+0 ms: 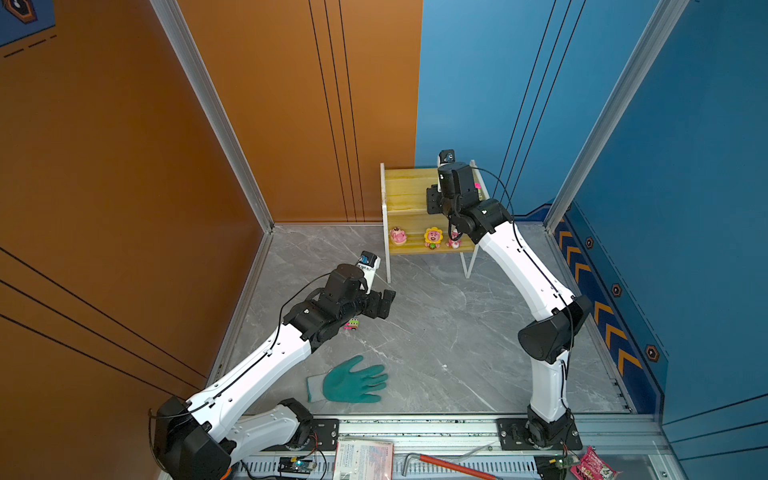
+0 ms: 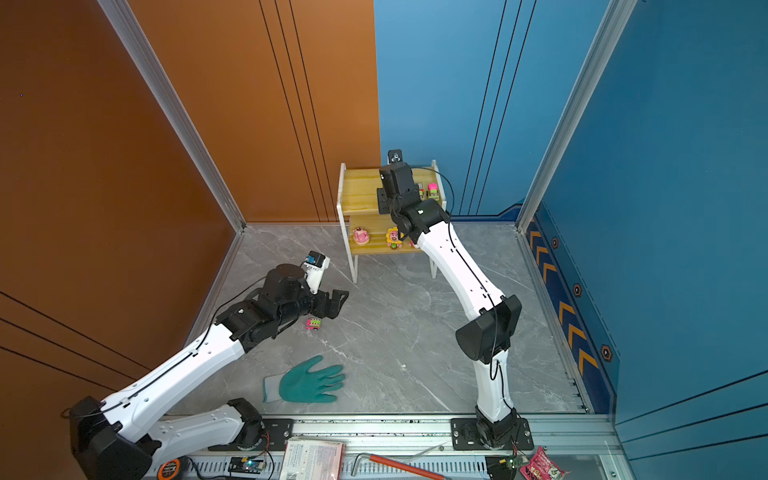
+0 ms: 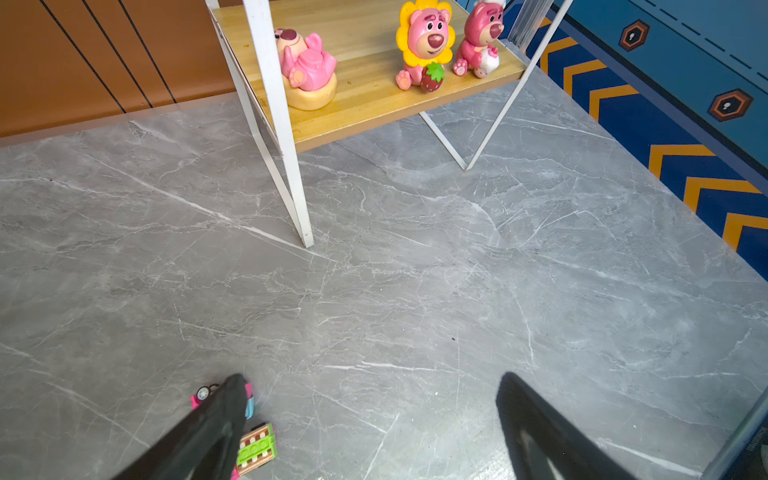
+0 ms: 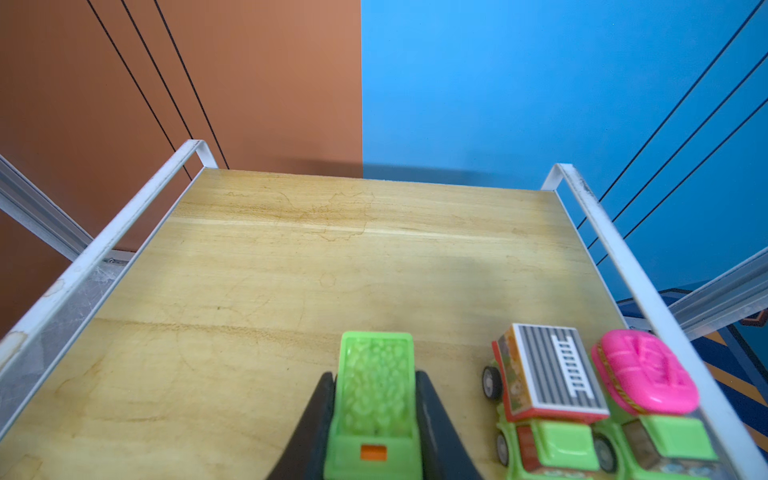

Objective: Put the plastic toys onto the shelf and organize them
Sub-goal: 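Lower the orange car onto the upper shelf and open the right gripper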

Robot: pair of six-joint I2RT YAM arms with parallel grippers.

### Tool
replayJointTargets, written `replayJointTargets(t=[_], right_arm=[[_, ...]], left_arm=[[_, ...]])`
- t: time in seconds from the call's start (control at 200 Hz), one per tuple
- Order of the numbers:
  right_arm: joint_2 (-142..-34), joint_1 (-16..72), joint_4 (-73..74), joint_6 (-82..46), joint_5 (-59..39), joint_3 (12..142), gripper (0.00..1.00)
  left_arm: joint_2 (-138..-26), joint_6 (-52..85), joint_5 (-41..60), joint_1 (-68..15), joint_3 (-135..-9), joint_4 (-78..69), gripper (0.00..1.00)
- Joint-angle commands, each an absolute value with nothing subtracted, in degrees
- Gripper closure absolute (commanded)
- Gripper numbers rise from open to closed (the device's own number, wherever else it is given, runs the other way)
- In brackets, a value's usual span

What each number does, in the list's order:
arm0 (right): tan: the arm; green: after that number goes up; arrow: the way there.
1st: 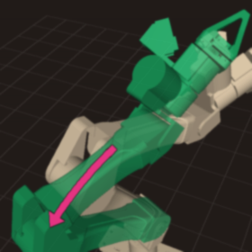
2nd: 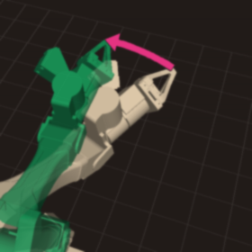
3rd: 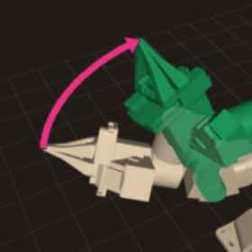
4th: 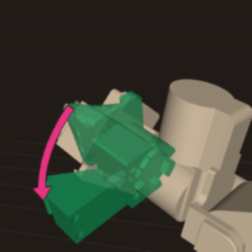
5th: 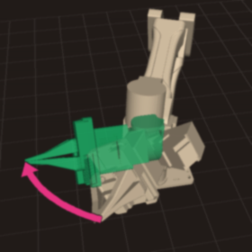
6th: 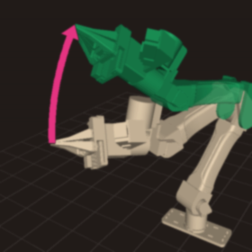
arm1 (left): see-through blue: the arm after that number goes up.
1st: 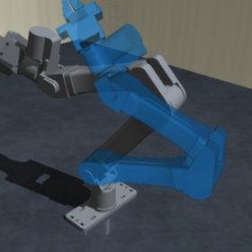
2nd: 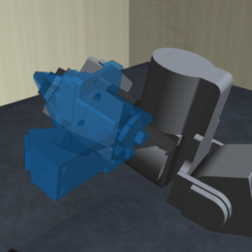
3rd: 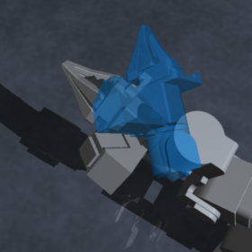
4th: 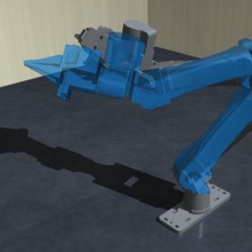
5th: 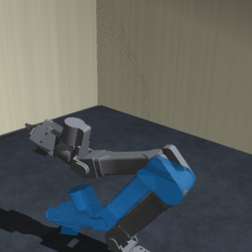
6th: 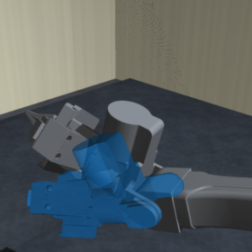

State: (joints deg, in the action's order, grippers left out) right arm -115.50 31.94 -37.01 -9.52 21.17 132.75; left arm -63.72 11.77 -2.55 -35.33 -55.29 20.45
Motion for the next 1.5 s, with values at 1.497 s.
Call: replayJointTargets(t=[1.497], right_arm=[[-120.4,30.7,-37.5,-8.8,21.2,140.4,0.44]], left_arm=[[-63.2,11.3,-1.2,-36.1,-56.9,21.2,0.05]])
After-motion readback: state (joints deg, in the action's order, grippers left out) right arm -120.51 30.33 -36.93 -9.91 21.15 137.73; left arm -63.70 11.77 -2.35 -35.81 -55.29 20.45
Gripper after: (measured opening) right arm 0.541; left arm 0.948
